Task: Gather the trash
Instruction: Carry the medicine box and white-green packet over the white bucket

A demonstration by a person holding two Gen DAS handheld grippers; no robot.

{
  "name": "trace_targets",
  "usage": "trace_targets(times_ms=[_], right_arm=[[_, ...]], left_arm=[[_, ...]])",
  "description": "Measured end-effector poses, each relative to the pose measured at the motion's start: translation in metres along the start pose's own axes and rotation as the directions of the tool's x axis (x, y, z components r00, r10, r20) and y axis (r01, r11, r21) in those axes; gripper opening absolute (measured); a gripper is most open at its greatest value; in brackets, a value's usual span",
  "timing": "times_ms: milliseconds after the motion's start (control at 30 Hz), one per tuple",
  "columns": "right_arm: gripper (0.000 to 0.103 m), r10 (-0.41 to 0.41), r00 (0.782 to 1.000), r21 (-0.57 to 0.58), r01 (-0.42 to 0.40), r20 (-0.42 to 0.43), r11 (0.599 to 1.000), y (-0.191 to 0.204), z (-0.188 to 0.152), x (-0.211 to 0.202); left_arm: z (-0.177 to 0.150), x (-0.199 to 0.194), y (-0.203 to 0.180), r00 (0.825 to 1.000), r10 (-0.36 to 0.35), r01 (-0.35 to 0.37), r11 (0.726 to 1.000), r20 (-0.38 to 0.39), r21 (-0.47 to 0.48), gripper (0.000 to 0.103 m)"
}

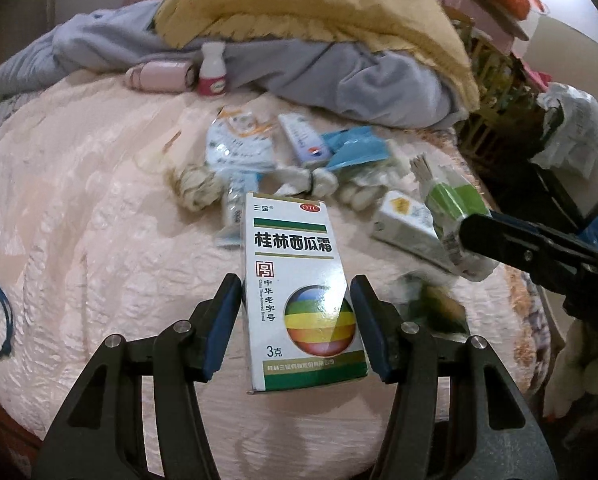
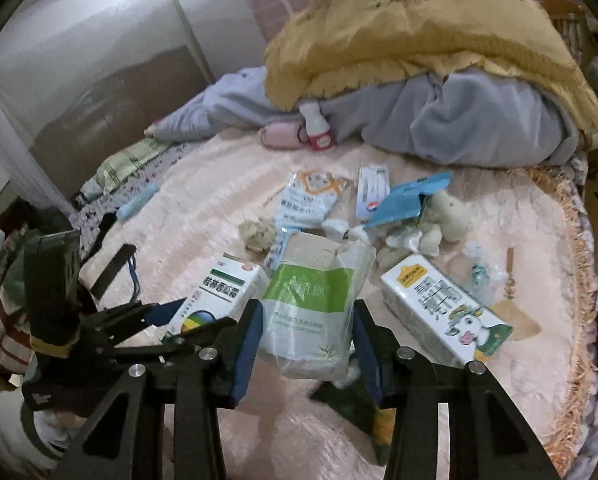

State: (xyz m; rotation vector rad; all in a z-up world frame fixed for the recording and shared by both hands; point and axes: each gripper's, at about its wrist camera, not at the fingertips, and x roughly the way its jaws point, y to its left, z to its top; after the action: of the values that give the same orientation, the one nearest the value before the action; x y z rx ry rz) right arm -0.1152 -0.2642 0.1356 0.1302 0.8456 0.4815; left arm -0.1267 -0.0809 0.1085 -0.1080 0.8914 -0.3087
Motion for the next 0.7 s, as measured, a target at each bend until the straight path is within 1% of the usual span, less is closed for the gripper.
trace_targets(times_ms=[167,333,700], right_arm=[[0.043,-0.018,0.999,0.002,0.018,0.041,1.0,-0.001,-0.002,-0.023],[0.043,-0.067,0.996,0.01,0.067,0.052,0.998,-0.008,-0.015,-0.04],[0.043,-0.156,0.983,0.086,0.148,0.095,0.985,-0.045,-0.045,-0.09]], left_arm=[[0.003,-0.011,-0.018,0.999,-0.014,0.013,0.999,0.03,0.034,0.055],[0.005,-0.015,-0.042,0.998,-0.033,0.03,0.997,0.044,0.073,0.055],[0.011,-0.012,-0.105,0.995,-0.087,0.077,0.982,0.05,0.174,0.055]])
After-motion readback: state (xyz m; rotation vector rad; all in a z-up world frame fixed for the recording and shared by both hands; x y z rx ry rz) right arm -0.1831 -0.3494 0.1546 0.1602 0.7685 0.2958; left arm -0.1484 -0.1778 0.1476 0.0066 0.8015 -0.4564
